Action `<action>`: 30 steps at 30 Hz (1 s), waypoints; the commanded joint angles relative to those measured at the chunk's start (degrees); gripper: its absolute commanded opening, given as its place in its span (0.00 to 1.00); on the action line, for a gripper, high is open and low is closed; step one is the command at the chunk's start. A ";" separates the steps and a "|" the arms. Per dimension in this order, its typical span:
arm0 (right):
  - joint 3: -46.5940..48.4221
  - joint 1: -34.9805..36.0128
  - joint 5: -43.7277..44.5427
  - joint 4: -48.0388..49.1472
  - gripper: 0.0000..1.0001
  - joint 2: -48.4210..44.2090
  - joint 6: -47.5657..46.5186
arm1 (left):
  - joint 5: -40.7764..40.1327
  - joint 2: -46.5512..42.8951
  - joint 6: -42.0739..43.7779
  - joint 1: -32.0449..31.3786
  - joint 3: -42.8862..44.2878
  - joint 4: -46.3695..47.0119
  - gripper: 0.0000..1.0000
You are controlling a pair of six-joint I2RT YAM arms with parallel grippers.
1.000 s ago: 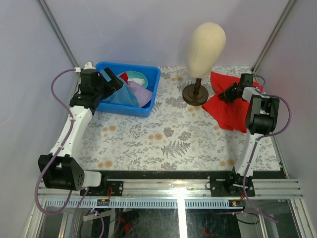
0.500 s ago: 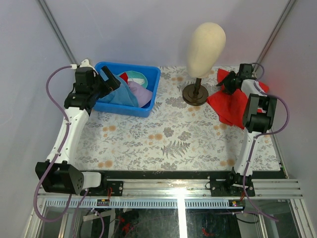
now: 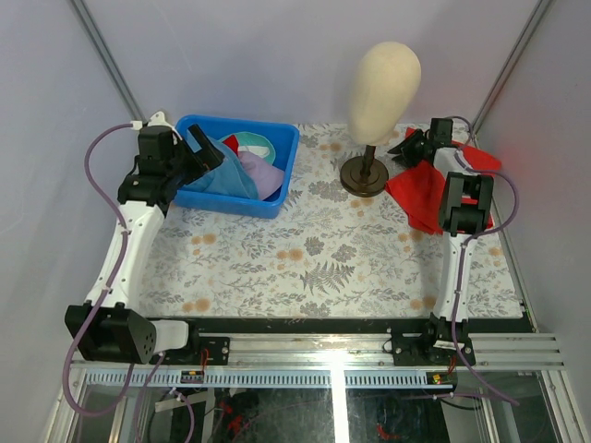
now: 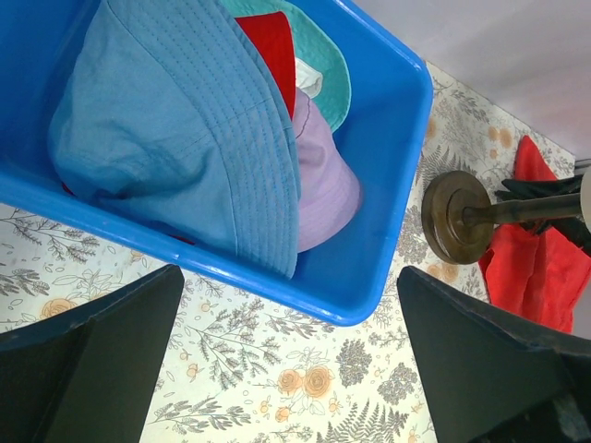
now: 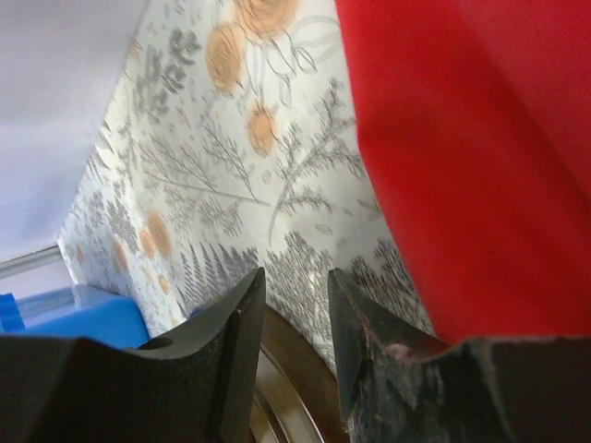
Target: Stack the hats
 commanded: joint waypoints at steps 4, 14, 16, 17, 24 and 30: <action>10.46 2.39 -2.28 -2.63 0.40 6.77 1.85 | -1.78 -3.11 1.85 0.76 1.75 -1.44 1.00; -4.78 7.28 -4.87 0.88 0.41 1.75 1.60 | -0.39 -0.55 1.93 2.60 6.79 -4.09 1.00; -7.73 8.04 -5.48 1.20 0.42 0.46 1.13 | 0.88 -0.17 1.46 2.85 6.54 -3.67 1.00; -9.37 8.40 -5.56 1.11 0.42 -0.39 0.60 | 1.32 -0.11 1.13 2.96 6.23 -3.24 1.00; -19.82 11.72 -6.93 1.55 0.43 -6.60 -2.55 | 3.65 0.18 -0.12 3.33 4.78 -0.77 1.00; -27.23 14.43 -8.56 2.65 0.44 -9.49 -4.49 | 4.93 1.20 -0.36 3.61 2.99 -0.20 1.00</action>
